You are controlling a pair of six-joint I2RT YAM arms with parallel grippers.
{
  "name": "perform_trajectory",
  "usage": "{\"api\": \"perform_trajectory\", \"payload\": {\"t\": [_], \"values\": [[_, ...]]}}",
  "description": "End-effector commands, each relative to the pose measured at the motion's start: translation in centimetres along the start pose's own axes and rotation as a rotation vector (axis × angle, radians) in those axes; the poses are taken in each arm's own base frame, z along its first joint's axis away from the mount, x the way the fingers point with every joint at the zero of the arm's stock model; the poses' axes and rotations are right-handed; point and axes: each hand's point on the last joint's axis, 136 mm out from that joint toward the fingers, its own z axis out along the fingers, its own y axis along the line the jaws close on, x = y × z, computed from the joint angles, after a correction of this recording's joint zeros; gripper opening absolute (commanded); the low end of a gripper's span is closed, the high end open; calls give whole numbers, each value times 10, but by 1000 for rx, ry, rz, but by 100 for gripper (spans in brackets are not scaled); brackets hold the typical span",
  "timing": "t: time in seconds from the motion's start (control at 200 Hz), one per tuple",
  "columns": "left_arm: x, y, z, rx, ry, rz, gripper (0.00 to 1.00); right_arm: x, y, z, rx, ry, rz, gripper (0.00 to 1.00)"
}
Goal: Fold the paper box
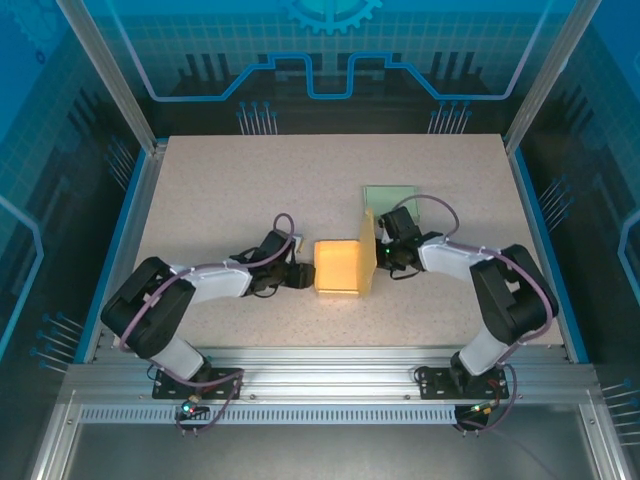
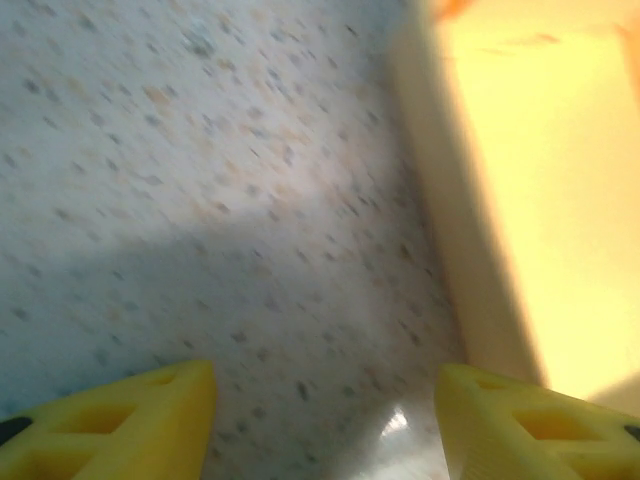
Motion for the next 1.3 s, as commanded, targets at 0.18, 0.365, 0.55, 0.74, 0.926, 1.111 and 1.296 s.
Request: {"api": "perform_trajectory", "payload": {"t": [0.18, 0.365, 0.55, 0.74, 0.926, 1.111, 1.296], "values": [[37, -55, -11, 118, -4, -11, 61, -45, 13, 10, 34, 22, -95, 32], [40, -78, -24, 174, -44, 6, 63, -58, -25, -23, 250, -29, -85, 35], [7, -68, -74, 117, -212, 60, 63, -39, -70, -81, 413, -103, 12, 41], [-35, -13, -100, -22, -336, -1, 65, 12, -89, -125, 411, -162, 92, 62], [-57, 34, -90, -133, -365, -76, 65, 54, -75, -137, 222, -226, 165, 86], [-64, 36, -63, -132, -321, -62, 63, 77, -37, -134, -6, -256, 153, 87], [-59, 36, -31, -120, -252, -63, 63, 91, -6, -122, -112, -214, 87, 87]]}}
